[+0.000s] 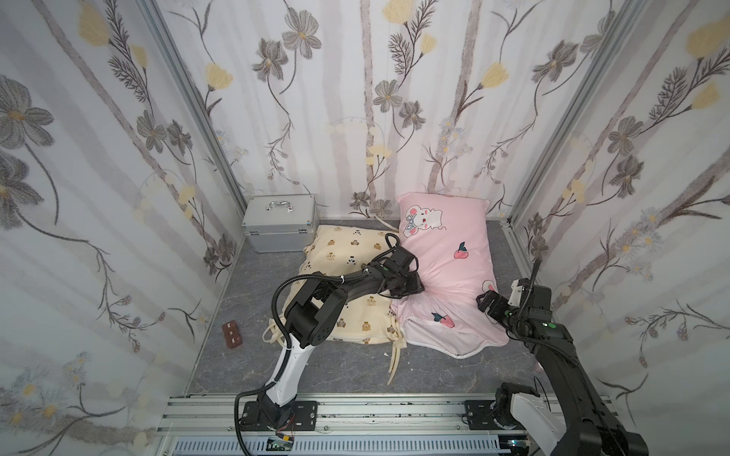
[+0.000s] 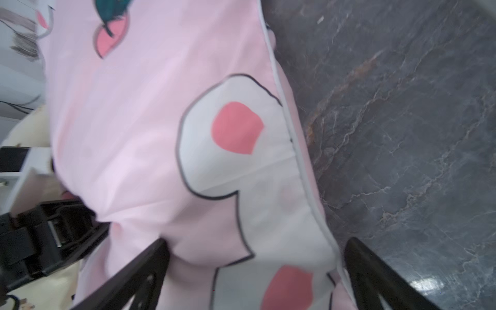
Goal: Zip up pillowcases
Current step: Pick up the pillowcase from the center of the board.
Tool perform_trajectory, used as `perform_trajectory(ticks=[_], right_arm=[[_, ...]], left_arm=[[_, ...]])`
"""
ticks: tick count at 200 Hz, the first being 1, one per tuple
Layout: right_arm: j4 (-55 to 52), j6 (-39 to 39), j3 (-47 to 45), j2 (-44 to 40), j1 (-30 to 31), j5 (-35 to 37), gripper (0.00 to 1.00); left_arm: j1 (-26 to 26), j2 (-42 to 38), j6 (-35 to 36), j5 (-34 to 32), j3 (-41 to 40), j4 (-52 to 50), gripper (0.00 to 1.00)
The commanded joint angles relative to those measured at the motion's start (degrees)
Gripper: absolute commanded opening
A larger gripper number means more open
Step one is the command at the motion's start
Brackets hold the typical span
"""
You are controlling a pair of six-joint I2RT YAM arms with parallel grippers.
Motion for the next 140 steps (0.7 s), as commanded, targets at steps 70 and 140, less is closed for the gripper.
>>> perform_trajectory(ticks=[70, 140], right_arm=[[-2.5, 3.6, -4.5, -0.3, 10.8, -11.5, 1.0], [-9.5, 9.3, -6.2, -11.6, 12.5, -14.5, 0.9]], left_arm=[[6.2, 3.6, 5.6, -12.3, 5.2, -5.1, 0.41], [8.2, 3.7, 5.8, -11.0, 7.3, -5.2, 0.39]])
